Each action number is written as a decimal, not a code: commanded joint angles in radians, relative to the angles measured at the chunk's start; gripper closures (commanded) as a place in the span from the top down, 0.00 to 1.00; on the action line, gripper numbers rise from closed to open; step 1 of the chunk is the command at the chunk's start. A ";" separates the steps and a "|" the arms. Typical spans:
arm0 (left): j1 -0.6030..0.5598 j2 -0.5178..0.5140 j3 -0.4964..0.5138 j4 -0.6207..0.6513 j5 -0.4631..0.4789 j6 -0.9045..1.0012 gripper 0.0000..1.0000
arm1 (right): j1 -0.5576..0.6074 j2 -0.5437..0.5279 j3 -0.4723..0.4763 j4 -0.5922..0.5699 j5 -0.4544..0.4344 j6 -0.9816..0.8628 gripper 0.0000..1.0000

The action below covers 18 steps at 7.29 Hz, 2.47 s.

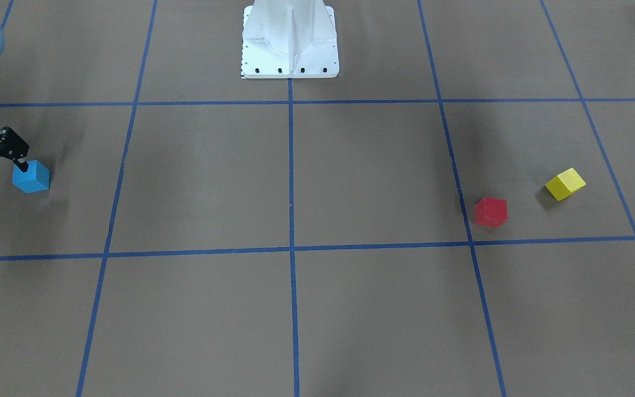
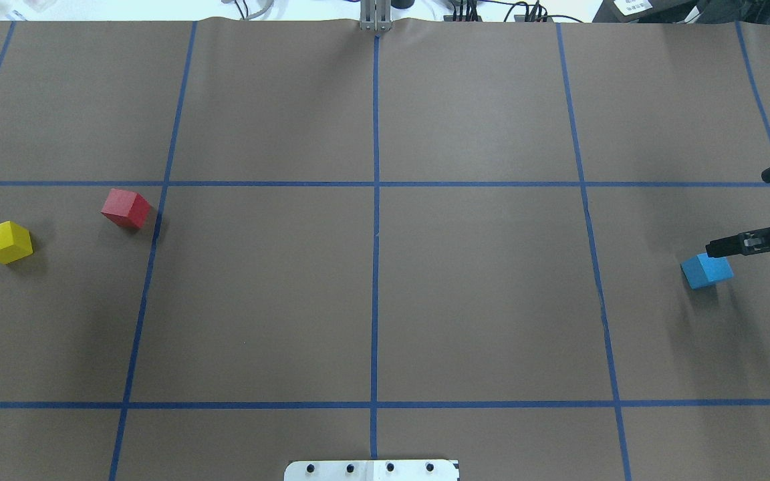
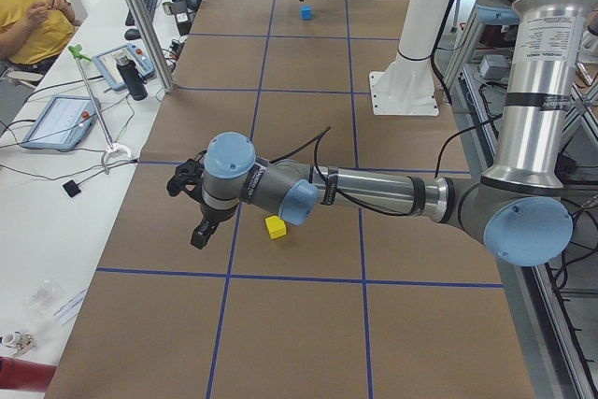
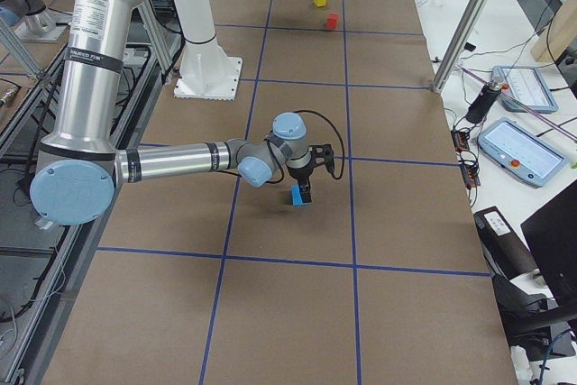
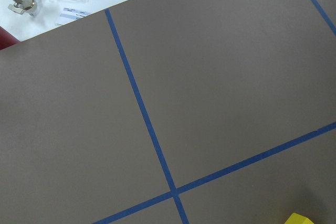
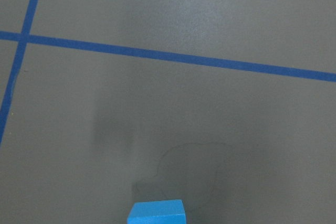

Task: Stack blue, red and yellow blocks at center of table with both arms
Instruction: 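Reach the right gripper down to the blue cube and grasp it, then carry the blue cube with the right gripper to the table center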

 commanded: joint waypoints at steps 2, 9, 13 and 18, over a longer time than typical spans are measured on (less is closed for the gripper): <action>0.000 0.005 -0.002 -0.003 0.000 0.000 1.00 | -0.060 -0.008 -0.039 0.084 -0.019 0.020 1.00; 0.000 0.007 0.002 -0.024 0.000 0.000 1.00 | -0.109 0.010 -0.032 0.083 -0.050 0.004 0.00; 0.000 0.007 0.003 -0.024 0.000 -0.002 1.00 | -0.104 0.224 0.022 -0.174 -0.042 0.021 0.00; 0.000 0.007 0.006 -0.023 0.000 -0.002 1.00 | -0.265 0.868 -0.110 -0.709 -0.103 0.404 0.00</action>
